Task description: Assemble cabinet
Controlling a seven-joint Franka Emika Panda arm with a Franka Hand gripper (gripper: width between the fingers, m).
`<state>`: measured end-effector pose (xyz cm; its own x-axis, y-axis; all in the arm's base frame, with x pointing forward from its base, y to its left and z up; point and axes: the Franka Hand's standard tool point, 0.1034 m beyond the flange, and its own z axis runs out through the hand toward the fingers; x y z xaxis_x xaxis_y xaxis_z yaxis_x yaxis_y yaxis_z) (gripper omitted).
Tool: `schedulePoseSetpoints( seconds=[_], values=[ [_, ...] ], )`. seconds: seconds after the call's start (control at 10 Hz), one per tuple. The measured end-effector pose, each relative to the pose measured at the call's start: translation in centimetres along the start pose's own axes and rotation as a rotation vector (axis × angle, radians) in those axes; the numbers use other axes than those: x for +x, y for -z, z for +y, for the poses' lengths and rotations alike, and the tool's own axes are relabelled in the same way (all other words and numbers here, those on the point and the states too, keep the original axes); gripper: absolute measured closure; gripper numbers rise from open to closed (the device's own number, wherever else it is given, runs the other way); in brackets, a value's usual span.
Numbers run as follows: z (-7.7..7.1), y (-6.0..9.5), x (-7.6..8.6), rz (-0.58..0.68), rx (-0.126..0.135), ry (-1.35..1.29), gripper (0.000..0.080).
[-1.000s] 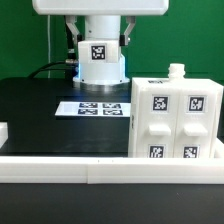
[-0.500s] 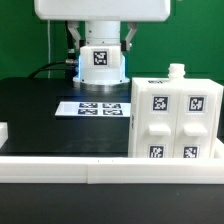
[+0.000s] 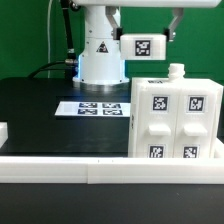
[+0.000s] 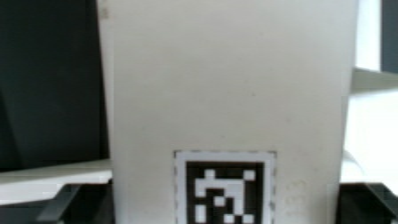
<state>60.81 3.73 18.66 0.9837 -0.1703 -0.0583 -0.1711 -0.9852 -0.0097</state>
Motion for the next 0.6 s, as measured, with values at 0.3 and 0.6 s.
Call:
schedulePoseSetpoints(
  seconds=[0.3, 0.6],
  values=[
    [-1.47, -0.17, 0.51, -0.006, 0.005, -0.046, 0.0239],
    [-1.46, -0.37, 0.47, -0.010, 0.003, -0.046, 0.0239]
  ],
)
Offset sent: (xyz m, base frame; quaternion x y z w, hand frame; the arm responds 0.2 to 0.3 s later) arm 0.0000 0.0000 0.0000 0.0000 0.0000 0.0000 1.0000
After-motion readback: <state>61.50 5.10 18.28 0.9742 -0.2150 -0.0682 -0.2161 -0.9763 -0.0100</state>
